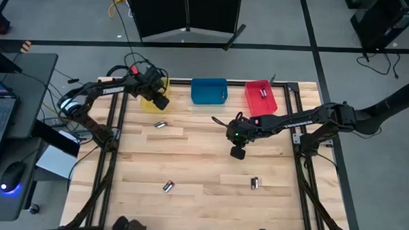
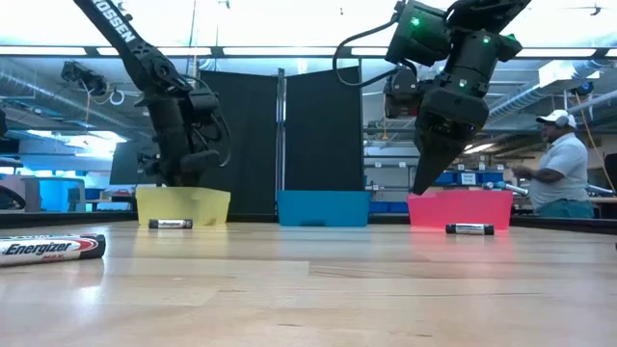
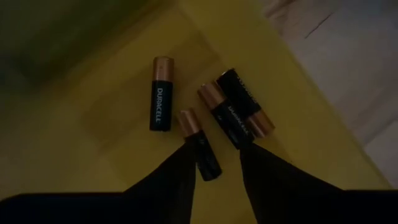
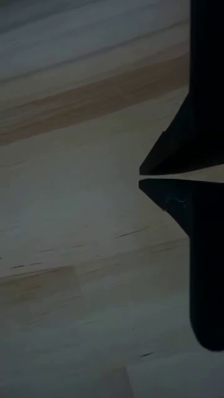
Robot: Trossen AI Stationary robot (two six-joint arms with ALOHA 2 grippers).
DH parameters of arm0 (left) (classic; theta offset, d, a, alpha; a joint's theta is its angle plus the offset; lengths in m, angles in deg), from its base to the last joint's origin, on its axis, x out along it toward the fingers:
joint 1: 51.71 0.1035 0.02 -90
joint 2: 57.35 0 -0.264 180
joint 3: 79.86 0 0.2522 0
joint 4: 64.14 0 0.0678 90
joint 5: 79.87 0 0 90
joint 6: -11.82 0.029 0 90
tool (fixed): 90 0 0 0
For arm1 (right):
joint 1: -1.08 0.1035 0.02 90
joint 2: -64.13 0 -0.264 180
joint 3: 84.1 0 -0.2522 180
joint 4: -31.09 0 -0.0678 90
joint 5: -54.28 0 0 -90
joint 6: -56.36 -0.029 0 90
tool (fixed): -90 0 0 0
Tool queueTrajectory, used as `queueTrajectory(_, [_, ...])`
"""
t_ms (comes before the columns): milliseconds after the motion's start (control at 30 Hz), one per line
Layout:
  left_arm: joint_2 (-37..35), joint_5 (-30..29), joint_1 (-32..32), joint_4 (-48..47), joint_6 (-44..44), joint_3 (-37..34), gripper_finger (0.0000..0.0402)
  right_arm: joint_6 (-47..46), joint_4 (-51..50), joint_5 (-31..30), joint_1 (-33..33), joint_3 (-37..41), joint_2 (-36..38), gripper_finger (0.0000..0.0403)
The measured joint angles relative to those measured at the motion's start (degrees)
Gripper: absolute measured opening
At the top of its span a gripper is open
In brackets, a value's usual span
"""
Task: Sort batteries
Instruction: Put the silver battery into the pink bin
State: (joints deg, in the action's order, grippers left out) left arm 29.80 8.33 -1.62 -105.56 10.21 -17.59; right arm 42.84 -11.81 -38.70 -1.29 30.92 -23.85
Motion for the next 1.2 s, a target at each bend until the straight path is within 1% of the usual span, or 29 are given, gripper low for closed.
queueTrajectory(133, [-1.9, 0.0, 0.0, -0.9, 0.6, 0.0, 0.0158, 0.0, -0.8, -0.1, 0.0, 0.0, 0.2, 0.0040])
queueTrajectory(200, [-3.5, -0.1, -0.4, -0.6, 1.4, 0.0, 0.0164, 0.0, -2.3, -1.9, 0.2, 0.0, 0.9, 0.0039])
queueTrajectory(300, [-6.3, -0.1, -2.0, 0.9, 1.4, 0.0, 0.0163, -1.2, -5.9, -5.1, 0.5, 0.0, 3.0, 0.0026])
queueTrajectory(400, [-9.9, -0.1, -4.6, 6.4, 1.2, -1.1, 0.0154, -3.4, -9.1, -6.5, 0.5, 0.0, 4.6, 0.0010])
queueTrajectory(500, [-13.9, -0.1, -8.1, 15.4, 1.1, -5.2, 0.0140, -4.5, -10.1, -6.9, 0.4, 1.1, 5.2, 0.0010])
queueTrajectory(600, [-17.9, 0.1, -12.2, 27.0, 0.1, -11.0, 0.0130, -4.9, -8.0, -5.0, -0.7, 4.0, 5.0, 0.0025])
queueTrajectory(667, [-19.6, 1.6, -14.8, 34.6, -1.3, -14.4, 0.0128, -6.2, -7.4, -4.7, -2.0, 5.1, 4.6, 0.0040])
queueTrajectory(767, [-21.0, 3.7, -18.5, 43.6, -3.2, -18.5, 0.0127, -6.9, -7.7, -4.7, -3.8, 5.1, 4.0, 0.0065])
queueTrajectory(833, [-21.4, 4.3, -20.5, 47.5, -3.3, -20.3, 0.0126, -6.9, -7.5, -4.6, -4.7, 4.3, 3.7, 0.0086])
queueTrajectory(900, [-21.3, 4.2, -22.0, 49.2, -3.3, -21.2, 0.0126, -6.2, -6.8, -4.5, -5.6, 3.8, 3.7, 0.0108])
queueTrajectory(1033, [-21.3, 4.1, -23.5, 49.2, -3.2, -21.8, 0.0126, -5.8, -7.1, -3.8, -8.4, 3.8, 3.6, 0.0146])
queueTrajectory(1100, [-21.2, 3.8, -23.7, 49.2, -3.1, -21.8, 0.0126, -4.7, -6.5, -1.6, -9.8, 3.8, 2.6, 0.0156])
queueTrajectory(1200, [-21.2, 3.6, -23.9, 49.3, -3.0, -21.9, 0.0126, -2.9, -5.8, -0.6, -10.8, 3.7, -0.2, 0.0161])
